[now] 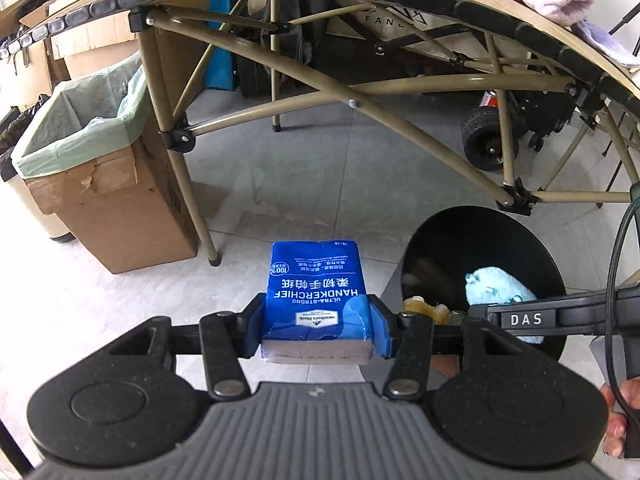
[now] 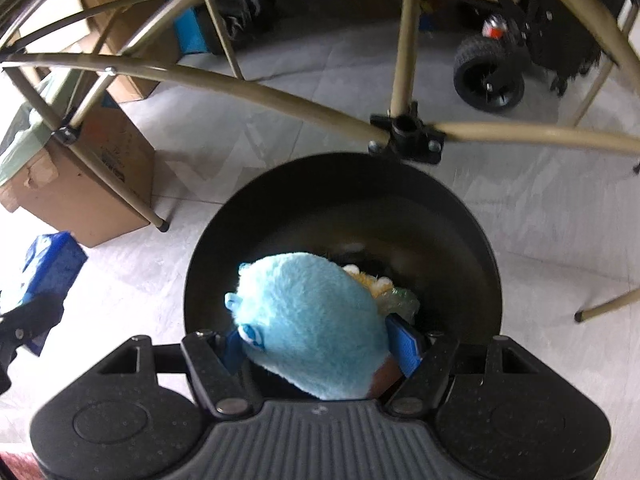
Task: Collect trash
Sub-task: 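Lower the light-blue plush into the bin and open the right gripper, then move left gripper over the bin and release the blue tissue pack, then raise both open tools back toward the table items, then close right gripper on the white triangular sponge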
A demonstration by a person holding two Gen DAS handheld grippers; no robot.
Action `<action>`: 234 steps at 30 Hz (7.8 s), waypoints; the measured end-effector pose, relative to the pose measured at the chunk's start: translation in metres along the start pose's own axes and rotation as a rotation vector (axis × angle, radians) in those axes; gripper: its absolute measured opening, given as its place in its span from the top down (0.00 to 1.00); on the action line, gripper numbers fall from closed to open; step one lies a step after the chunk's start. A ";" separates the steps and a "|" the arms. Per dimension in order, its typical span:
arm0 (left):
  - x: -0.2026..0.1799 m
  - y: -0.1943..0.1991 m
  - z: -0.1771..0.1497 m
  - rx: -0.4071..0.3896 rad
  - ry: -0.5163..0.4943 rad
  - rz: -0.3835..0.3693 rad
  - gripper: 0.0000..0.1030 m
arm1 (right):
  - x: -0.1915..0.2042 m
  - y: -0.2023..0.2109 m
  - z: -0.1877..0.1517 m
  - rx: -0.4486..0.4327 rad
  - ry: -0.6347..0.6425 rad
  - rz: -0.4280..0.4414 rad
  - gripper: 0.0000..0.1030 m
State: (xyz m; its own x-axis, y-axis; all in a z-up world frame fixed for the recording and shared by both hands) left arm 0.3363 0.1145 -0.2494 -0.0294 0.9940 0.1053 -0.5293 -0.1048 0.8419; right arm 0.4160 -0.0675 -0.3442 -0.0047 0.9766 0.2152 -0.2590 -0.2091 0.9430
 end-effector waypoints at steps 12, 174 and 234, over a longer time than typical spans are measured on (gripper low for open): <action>0.010 -0.009 -0.007 0.017 0.019 0.013 0.49 | -0.004 0.002 0.001 -0.006 -0.003 -0.014 0.00; -0.096 0.134 0.132 -0.526 -0.035 -0.102 0.00 | -0.110 0.264 0.081 -0.795 -0.086 0.260 0.00; -0.065 0.078 0.193 -0.521 0.056 -0.040 0.00 | -0.120 0.198 0.192 -0.763 -0.199 0.128 0.71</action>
State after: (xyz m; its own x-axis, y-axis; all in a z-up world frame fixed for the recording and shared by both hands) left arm 0.4603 0.0361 -0.0887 -0.0382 0.9985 0.0382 -0.8819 -0.0517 0.4685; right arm 0.5509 -0.2361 -0.1345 0.0747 0.9050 0.4188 -0.8580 -0.1557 0.4895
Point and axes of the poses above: each gripper's, at about its wrist camera, not at the fingertips, and y roughly against the way its jaws point, x to its left, z to its top, the point moved 7 cm from there along -y, roughly the way its jaws point, and after that the axes turned 15 degrees about -y, right-handed, at the moved point
